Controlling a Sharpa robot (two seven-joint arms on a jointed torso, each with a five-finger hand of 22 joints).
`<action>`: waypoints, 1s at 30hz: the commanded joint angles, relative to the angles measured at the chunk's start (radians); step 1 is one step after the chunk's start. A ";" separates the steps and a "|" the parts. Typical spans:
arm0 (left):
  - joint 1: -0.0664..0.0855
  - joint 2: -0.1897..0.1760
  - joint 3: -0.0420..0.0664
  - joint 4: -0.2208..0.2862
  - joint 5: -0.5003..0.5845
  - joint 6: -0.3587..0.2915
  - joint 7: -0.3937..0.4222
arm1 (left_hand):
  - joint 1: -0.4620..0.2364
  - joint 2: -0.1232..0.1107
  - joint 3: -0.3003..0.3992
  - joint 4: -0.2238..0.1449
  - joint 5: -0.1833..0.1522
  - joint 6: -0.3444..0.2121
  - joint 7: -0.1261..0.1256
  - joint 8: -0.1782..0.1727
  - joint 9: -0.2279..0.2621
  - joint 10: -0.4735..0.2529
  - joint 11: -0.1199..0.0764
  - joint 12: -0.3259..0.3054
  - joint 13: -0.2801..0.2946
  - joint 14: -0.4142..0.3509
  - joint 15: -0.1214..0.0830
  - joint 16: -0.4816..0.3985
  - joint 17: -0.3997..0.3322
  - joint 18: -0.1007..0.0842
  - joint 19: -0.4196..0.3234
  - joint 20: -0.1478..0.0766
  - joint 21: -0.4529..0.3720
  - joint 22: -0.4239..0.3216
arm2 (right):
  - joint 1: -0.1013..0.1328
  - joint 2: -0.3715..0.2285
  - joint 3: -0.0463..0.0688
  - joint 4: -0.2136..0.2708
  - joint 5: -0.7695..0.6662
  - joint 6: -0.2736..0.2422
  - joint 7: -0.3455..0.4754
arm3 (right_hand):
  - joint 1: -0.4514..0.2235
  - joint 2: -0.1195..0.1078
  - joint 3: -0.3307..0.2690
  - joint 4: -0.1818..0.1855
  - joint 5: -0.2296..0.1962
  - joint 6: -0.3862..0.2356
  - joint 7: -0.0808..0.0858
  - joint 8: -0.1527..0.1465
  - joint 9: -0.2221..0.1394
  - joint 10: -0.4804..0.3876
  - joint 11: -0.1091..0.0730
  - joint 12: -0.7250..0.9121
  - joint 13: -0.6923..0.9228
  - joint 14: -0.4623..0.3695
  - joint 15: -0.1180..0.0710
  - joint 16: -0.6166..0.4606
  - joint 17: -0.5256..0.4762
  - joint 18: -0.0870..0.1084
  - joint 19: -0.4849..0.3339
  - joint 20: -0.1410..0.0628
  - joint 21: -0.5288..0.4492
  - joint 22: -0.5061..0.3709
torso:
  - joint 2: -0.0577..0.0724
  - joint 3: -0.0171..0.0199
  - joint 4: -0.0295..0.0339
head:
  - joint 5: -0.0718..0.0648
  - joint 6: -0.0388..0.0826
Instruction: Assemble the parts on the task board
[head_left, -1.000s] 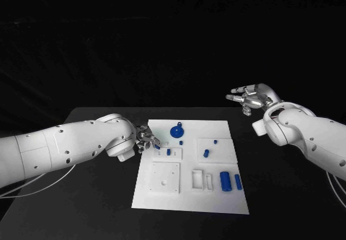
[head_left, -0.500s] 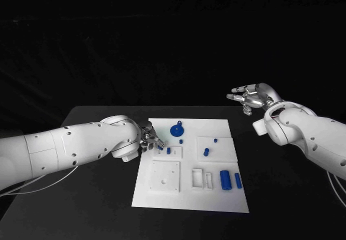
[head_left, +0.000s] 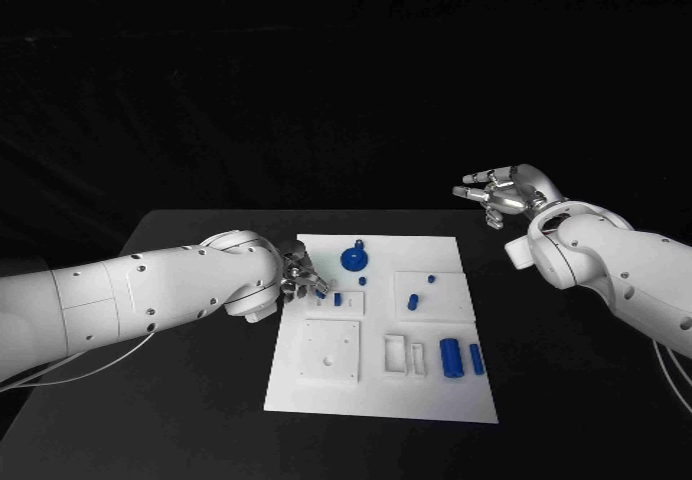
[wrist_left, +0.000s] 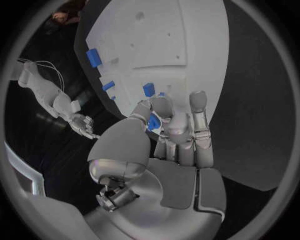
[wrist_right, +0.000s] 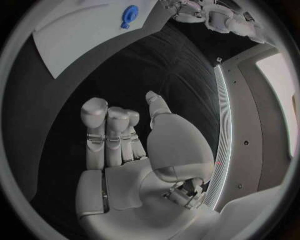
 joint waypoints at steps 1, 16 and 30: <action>0.000 -0.001 0.000 0.003 -0.023 -0.010 0.003 | -0.001 0.010 0.050 -0.044 0.008 0.059 -0.050 0.007 0.173 0.039 -0.009 0.003 -0.002 0.007 -0.001 0.005 0.002 0.015 0.002 0.009 0.007 0.018 | -0.001 0.000 0.001 0.001 0.001 0.015 0.003 | -0.009 0.002 -0.001 0.007 0.004 -0.005 -0.001 -0.002 0.001 -0.007 0.000 0.000 0.000 0.003 0.002 0.000 0.000 0.017 0.054 0.002 0.004 0.036 | 0.000 0.0000 0.0003 | 0.003 0.001; -0.014 -0.004 0.000 0.004 -0.031 -0.011 0.001 | -0.001 0.009 0.050 -0.045 0.010 0.060 -0.050 0.007 0.173 0.039 -0.009 0.003 -0.003 0.007 0.000 0.006 0.004 0.017 0.002 0.011 0.008 0.018 | -0.002 0.000 0.001 -0.003 0.001 0.013 0.000 | -0.008 0.005 -0.001 0.007 0.002 -0.008 0.000 -0.003 0.001 -0.008 0.000 -0.001 0.000 0.002 0.002 -0.002 -0.001 0.018 0.054 0.002 0.000 0.034 | 0.000 0.0007 -0.0008 | 0.005 -0.001; -0.017 -0.012 0.000 0.012 -0.036 -0.011 -0.003 | -0.002 0.008 0.052 -0.047 0.013 0.062 -0.051 0.008 0.172 0.039 -0.009 0.006 -0.006 0.007 0.000 0.008 0.006 0.022 0.001 0.016 0.011 0.018 | -0.002 0.001 0.001 -0.003 0.001 0.013 0.000 | -0.008 0.005 -0.001 0.007 0.002 -0.008 0.000 -0.003 0.001 -0.008 0.000 -0.001 0.000 0.002 0.002 -0.002 -0.001 0.018 0.054 0.002 0.000 0.034 | 0.001 0.0004 0.0001 | 0.009 -0.002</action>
